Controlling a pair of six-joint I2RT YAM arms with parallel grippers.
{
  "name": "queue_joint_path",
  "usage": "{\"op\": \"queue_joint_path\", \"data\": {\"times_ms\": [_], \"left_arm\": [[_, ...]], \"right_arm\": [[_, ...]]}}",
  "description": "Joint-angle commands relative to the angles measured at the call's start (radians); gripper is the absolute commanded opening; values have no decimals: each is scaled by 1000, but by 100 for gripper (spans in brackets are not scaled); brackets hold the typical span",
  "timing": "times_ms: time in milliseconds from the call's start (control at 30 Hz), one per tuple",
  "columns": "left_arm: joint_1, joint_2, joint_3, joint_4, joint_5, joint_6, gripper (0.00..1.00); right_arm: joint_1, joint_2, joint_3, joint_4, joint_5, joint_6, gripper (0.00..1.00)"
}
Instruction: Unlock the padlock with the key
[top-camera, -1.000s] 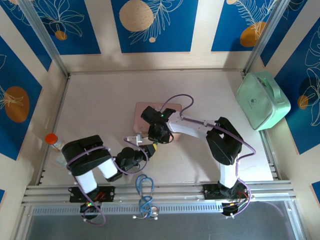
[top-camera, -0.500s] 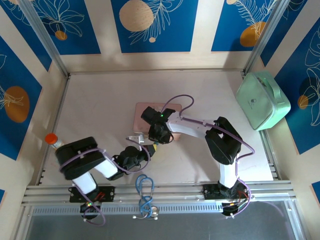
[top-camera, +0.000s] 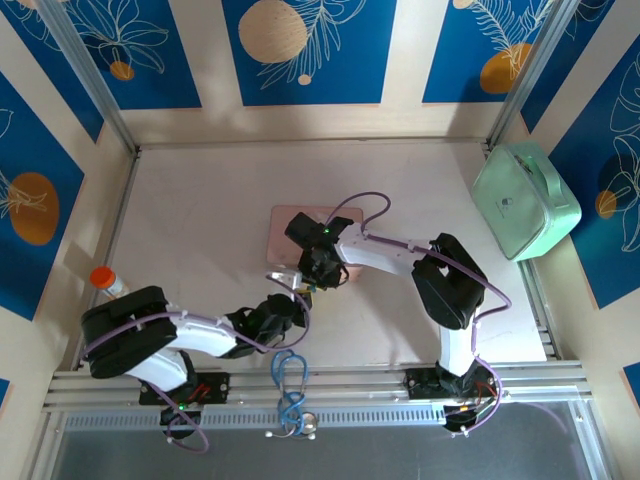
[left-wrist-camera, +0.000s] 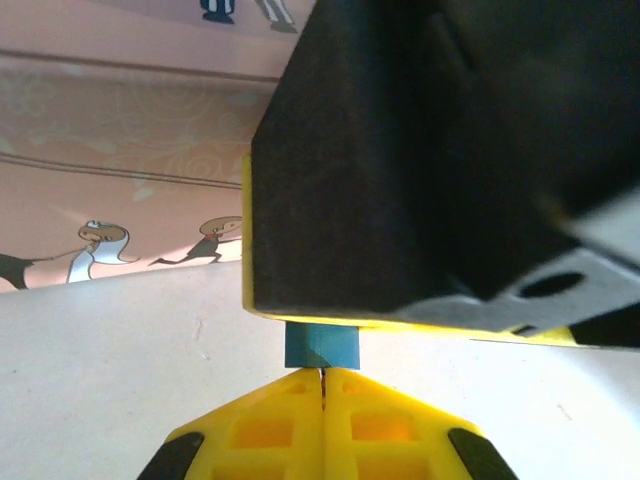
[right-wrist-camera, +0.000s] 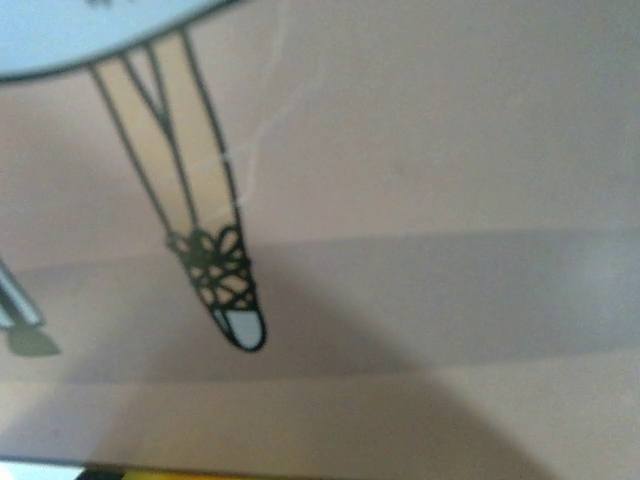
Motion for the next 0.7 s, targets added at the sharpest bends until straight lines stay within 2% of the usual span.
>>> {"op": "queue_joint_path", "data": {"times_ms": [0, 300, 333, 367, 433, 533, 600, 667], "left_arm": [[-56, 8, 88, -29, -68, 130, 0], [-128, 0, 118, -102, -181, 204, 0], [-133, 0, 120, -107, -183, 209, 0], [-134, -1, 119, -107, -185, 207, 0], [-134, -10, 107, -98, -191, 192, 0], [-134, -26, 89, -90, -196, 180, 0], [-134, -32, 77, -70, -195, 177, 0], [-133, -33, 62, -41, -189, 177, 0]], "right_arm": [[13, -9, -30, -25, -112, 22, 0], [36, 12, -112, 51, -179, 49, 0], [27, -5, -136, 78, -179, 47, 6], [20, -24, -152, 94, -170, 40, 16], [10, -93, -189, 139, -121, 9, 46], [15, -194, -223, 181, -48, -48, 73], [26, -230, -218, 166, -14, -74, 77], [35, -242, -210, 131, 11, -77, 78]]}}
